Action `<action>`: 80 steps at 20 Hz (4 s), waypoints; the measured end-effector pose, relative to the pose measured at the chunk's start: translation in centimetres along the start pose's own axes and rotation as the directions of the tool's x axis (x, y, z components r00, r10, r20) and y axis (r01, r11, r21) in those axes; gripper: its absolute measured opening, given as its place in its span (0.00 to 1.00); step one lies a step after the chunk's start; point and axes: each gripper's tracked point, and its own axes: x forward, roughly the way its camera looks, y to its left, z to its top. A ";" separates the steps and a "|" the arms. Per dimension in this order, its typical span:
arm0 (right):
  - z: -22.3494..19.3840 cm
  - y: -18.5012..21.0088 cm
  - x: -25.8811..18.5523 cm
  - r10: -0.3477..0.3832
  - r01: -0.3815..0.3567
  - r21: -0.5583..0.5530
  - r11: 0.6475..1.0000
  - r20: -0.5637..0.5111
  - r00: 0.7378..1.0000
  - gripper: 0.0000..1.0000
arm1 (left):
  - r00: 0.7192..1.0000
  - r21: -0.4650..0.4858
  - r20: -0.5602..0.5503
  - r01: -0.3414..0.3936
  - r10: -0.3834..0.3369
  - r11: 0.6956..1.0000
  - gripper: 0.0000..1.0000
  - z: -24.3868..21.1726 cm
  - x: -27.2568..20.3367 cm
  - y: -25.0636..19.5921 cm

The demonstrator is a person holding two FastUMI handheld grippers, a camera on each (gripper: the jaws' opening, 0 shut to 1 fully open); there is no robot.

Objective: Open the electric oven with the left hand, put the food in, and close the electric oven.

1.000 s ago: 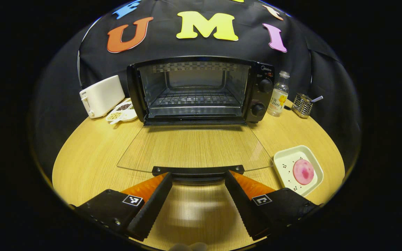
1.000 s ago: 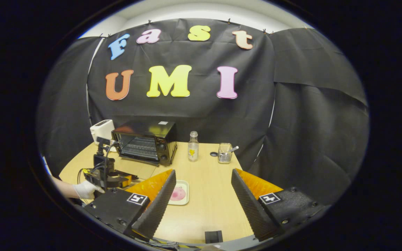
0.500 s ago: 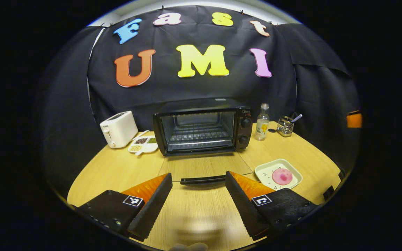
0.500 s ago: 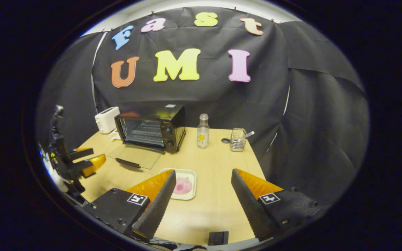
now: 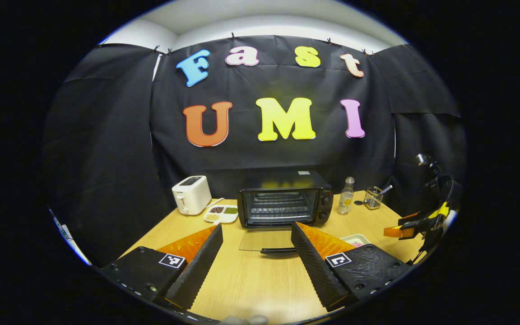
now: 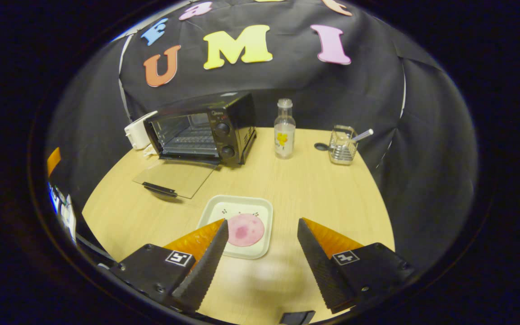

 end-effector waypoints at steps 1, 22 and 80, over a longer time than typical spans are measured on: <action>-0.5 -0.2 1.3 0.015 -0.014 0.021 1.000 -0.029 0.999 0.89 | 1.000 -0.005 0.001 -0.027 0.027 1.000 0.97 0.5 -0.7 0.4; -4.1 -1.1 10.2 0.325 -0.156 0.396 0.905 -0.407 0.854 0.02 | 0.962 -0.105 -0.023 -0.274 0.273 0.956 0.97 4.0 -3.2 -3.1; 15.6 21.7 20.8 0.219 -0.245 0.800 0.548 0.145 0.965 0.01 | 0.984 -0.027 -0.107 -0.144 0.141 0.989 0.98 2.1 6.2 8.2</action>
